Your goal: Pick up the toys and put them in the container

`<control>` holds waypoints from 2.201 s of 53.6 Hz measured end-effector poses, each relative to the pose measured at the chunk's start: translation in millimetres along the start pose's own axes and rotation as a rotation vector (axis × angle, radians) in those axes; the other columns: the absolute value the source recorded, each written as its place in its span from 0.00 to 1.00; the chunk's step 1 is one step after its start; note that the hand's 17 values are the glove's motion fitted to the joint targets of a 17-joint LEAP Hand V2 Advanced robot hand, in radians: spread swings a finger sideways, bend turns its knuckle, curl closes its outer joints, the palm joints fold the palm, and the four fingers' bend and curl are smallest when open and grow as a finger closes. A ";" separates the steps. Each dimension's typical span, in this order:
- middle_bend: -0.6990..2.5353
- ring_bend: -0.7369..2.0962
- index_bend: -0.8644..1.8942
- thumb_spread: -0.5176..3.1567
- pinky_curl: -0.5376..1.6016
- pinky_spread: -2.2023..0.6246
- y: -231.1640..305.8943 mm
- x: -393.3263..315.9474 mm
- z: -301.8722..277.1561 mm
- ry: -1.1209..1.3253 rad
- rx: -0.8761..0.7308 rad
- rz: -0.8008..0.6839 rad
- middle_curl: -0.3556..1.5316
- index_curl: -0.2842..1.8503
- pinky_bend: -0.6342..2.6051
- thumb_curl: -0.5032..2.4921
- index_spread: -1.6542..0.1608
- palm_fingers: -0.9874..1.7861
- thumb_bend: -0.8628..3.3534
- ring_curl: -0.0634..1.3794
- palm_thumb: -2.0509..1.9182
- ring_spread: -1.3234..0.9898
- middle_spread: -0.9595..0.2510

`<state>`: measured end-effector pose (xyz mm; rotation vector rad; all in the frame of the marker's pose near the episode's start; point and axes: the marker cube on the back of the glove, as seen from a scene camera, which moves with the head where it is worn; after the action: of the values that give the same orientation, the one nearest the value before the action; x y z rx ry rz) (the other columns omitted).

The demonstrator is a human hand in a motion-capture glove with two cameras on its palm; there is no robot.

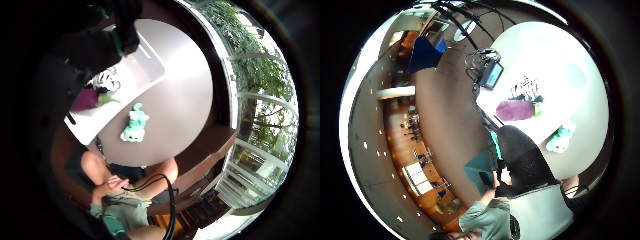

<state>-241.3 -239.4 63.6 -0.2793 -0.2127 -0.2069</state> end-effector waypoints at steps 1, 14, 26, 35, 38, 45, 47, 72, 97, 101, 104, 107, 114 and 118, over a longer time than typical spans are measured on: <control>0.27 0.54 0.35 0.46 0.45 0.77 3.1 4.3 -3.5 0.009 0.004 0.002 0.47 0.18 0.57 0.38 0.84 0.28 0.20 0.37 0.54 0.52 0.79; 0.27 0.47 0.36 0.49 0.42 0.78 44.2 62.1 -31.9 0.117 0.028 0.003 0.45 0.21 0.50 0.34 0.81 0.28 0.20 0.33 0.54 0.54 0.75; 0.27 0.44 0.35 0.50 0.40 0.78 62.7 95.5 -16.2 0.114 -0.010 -0.057 0.43 0.22 0.47 0.32 0.80 0.30 0.20 0.31 0.54 0.55 0.72; 0.28 0.45 0.36 0.50 0.40 0.78 78.0 104.6 28.5 0.127 -0.024 -0.263 0.42 0.22 0.45 0.31 0.79 0.33 0.20 0.31 0.54 0.53 0.69; 0.28 0.45 0.36 0.50 0.40 0.78 81.4 104.0 43.7 0.137 -0.038 -0.310 0.42 0.22 0.45 0.30 0.79 0.33 0.20 0.31 0.54 0.53 0.68; 0.29 0.45 0.36 0.51 0.40 0.77 88.7 111.0 102.3 0.237 -0.137 -0.447 0.42 0.23 0.44 0.30 0.77 0.35 0.21 0.31 0.56 0.51 0.66; 0.29 0.45 0.37 0.51 0.40 0.77 89.6 114.7 120.1 0.267 -0.151 -0.476 0.43 0.23 0.44 0.30 0.77 0.34 0.21 0.31 0.56 0.51 0.65; 0.24 0.32 0.37 0.47 0.40 0.77 41.9 163.0 289.8 0.675 -0.386 -0.590 0.34 0.24 0.42 0.30 0.77 0.24 0.20 0.25 0.59 0.54 0.71; 0.50 0.58 0.47 0.49 0.44 0.66 51.7 171.8 294.6 0.133 -0.217 -0.395 0.52 0.33 0.44 0.30 0.75 0.81 0.21 0.43 0.63 0.41 0.58; 0.54 0.63 0.51 0.48 0.46 0.65 57.1 174.0 281.5 0.099 -0.246 -0.351 0.56 0.36 0.47 0.31 0.75 0.83 0.21 0.47 0.64 0.41 0.57; 0.56 0.65 0.54 0.48 0.48 0.64 66.7 177.6 271.5 0.071 -0.259 -0.323 0.58 0.38 0.48 0.32 0.75 0.82 0.21 0.50 0.65 0.41 0.56; 0.58 0.67 0.56 0.47 0.49 0.63 80.4 180.3 259.2 0.047 -0.237 -0.306 0.60 0.40 0.50 0.32 0.75 0.80 0.21 0.52 0.65 0.41 0.57; 0.61 0.71 0.59 0.46 0.53 0.62 95.0 165.4 201.1 0.058 -0.170 -0.295 0.62 0.45 0.52 0.33 0.76 0.76 0.21 0.55 0.66 0.41 0.57; 0.62 0.72 0.60 0.46 0.54 0.62 96.3 149.7 159.2 0.061 -0.127 -0.300 0.63 0.47 0.53 0.34 0.76 0.75 0.20 0.55 0.66 0.41 0.58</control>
<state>-104.2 -127.9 224.3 -0.3664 -0.1807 -0.5268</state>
